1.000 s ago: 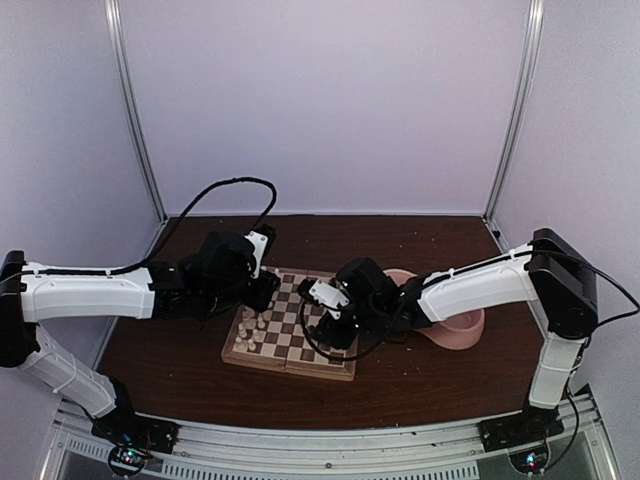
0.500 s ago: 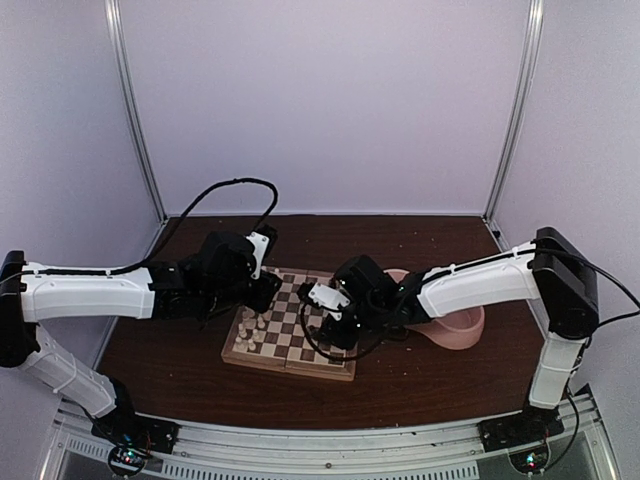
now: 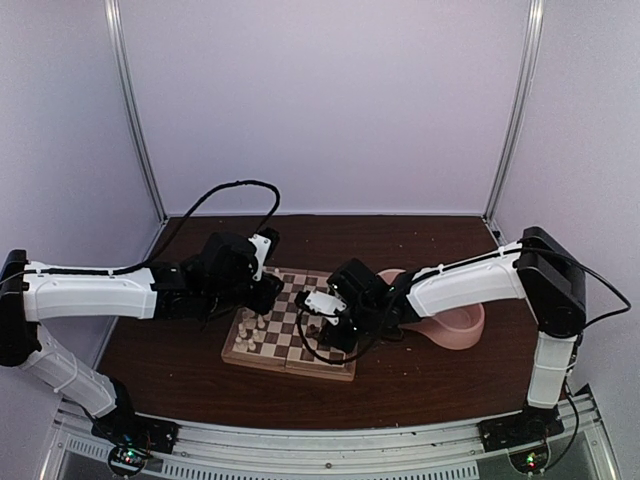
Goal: Set up the chess pieces on the board
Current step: Pick up the chess pile from the chessboard.
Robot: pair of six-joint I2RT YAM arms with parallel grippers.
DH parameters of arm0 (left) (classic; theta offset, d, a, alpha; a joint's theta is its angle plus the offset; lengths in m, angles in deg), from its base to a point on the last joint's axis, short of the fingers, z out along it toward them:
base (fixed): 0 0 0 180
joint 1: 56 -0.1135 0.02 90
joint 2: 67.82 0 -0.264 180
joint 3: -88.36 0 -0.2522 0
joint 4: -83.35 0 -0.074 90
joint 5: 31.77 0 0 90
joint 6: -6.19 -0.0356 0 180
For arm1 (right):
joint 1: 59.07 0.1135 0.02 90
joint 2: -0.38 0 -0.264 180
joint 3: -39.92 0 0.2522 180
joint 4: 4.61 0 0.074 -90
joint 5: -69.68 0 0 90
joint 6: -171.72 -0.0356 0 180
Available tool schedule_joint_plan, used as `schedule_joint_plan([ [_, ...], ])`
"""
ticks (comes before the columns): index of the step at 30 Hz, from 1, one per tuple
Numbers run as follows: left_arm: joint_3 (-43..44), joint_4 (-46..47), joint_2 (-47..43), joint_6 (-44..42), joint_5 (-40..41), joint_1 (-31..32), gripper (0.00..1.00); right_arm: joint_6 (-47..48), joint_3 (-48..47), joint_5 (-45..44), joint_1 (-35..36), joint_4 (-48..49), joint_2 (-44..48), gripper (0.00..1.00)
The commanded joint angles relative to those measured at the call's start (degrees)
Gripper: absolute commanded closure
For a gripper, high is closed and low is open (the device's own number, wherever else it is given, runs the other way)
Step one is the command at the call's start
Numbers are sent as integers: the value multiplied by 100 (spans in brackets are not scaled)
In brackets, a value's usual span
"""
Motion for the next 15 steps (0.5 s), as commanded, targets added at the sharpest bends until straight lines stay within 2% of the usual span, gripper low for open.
schedule_joint_plan([
  [1,-42,180,-87,144,6,-55,61,19,-147,-59,42,-88,-124,75],
  [10,-209,290,-149,601,-767,-483,61,162,472,-146,174,618,517,81],
  [15,-156,297,-104,656,-1224,-506,51,184,686,-254,232,870,770,83],
])
